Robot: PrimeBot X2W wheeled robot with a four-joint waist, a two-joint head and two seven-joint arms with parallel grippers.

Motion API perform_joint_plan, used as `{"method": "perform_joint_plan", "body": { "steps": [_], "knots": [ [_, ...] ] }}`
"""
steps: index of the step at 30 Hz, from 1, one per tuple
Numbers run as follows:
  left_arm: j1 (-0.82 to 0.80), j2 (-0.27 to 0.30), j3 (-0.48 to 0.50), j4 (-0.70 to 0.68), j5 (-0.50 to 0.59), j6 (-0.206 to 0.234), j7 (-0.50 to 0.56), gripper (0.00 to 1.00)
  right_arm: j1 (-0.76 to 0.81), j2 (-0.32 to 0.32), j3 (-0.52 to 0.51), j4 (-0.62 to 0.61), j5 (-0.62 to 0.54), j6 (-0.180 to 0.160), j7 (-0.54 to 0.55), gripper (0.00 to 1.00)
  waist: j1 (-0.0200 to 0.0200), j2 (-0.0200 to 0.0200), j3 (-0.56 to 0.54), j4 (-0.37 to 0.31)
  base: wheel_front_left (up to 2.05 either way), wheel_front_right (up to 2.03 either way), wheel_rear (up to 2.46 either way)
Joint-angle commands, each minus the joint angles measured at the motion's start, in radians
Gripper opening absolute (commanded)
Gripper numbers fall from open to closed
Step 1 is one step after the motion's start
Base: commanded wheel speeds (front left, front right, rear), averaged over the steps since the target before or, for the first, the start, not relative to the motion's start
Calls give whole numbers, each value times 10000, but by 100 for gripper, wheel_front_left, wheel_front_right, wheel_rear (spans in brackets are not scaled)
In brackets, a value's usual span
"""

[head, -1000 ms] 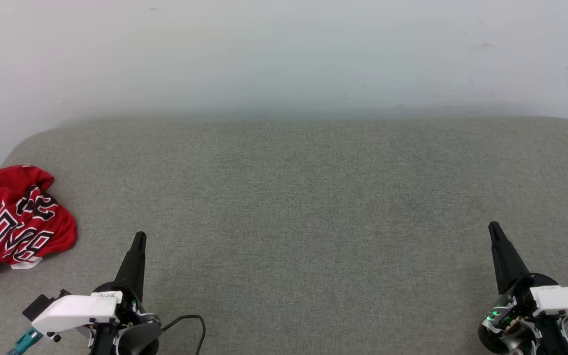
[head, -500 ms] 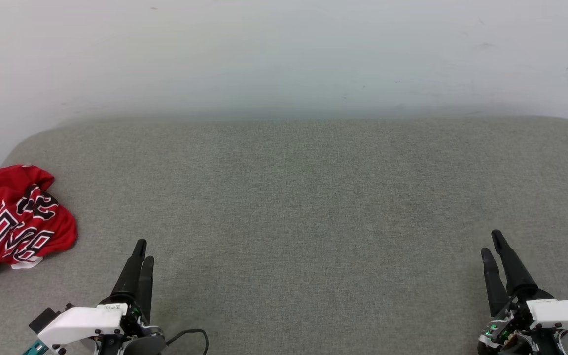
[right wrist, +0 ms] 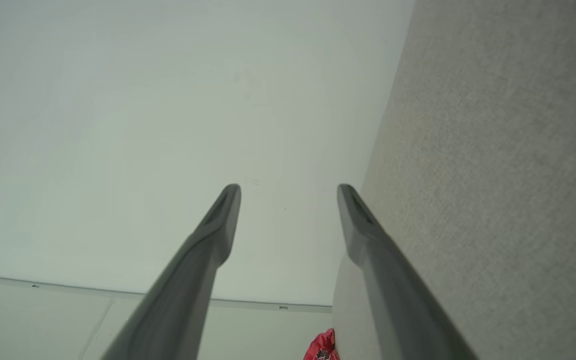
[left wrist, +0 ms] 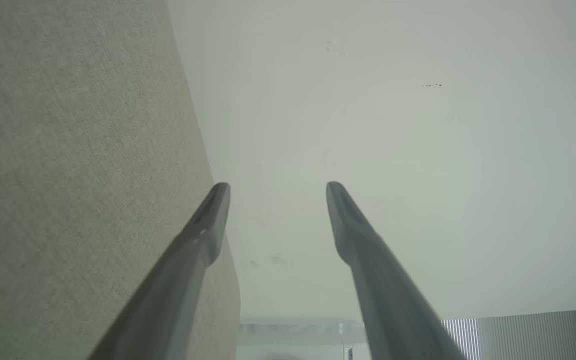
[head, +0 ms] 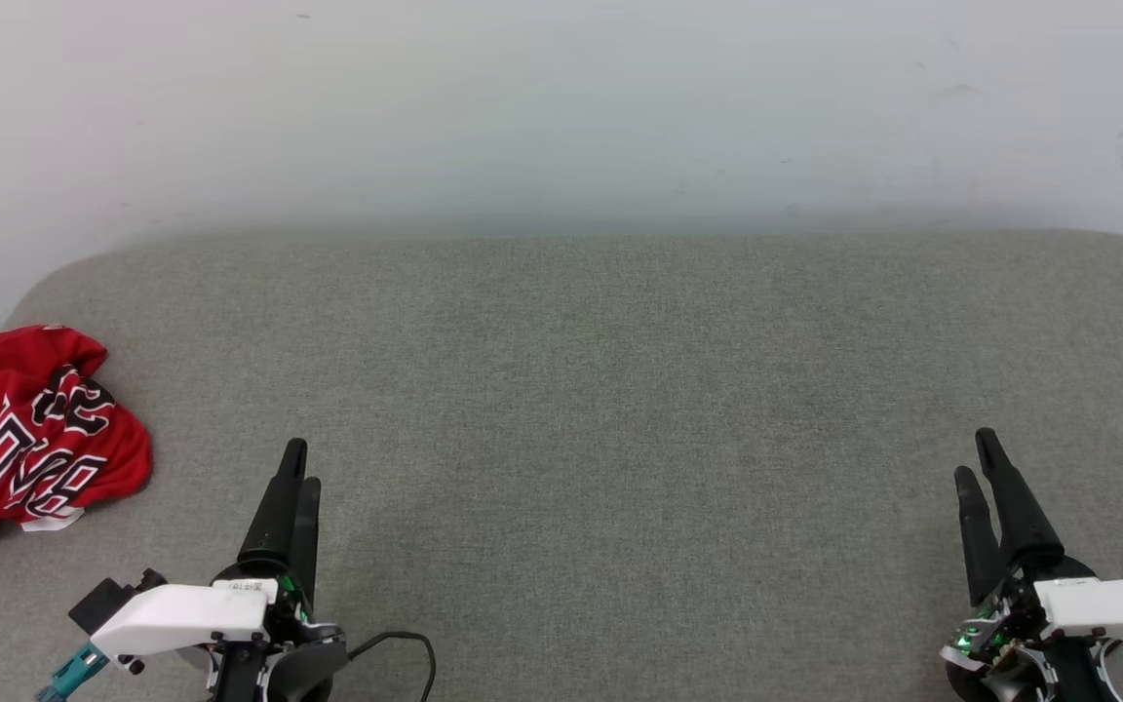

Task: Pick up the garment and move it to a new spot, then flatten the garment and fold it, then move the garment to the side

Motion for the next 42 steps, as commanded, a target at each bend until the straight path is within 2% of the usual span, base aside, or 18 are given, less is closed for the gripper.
{"method": "perform_joint_plan", "body": {
  "steps": [1, 6, 15, 42],
  "knots": [
    [-287, 84, -82, -278, 143, -2, -92, 100, -82, -108, 76, -254, -149, 2, -101, 100, 0, 0, 0, 0, 0, 0, 0],
    [-260, 127, -172, -520, 788, -2, -322, 100, -71, -228, 234, -390, -770, 2, -379, 100, 0, 0, -1, 0, 0, 0, 0],
    [-154, 35, -175, -740, 2666, -2, -684, 100, -27, -194, 239, -513, -2432, 2, -760, 100, 0, 0, -14, -1, 0, 0, 0],
    [-11, 23, -316, -1059, 8551, -2, -1590, 100, 86, -292, 427, -1083, -8742, 0, -1265, 100, 0, 0, -9, -46, 0, 0, 0]
  ]
}}
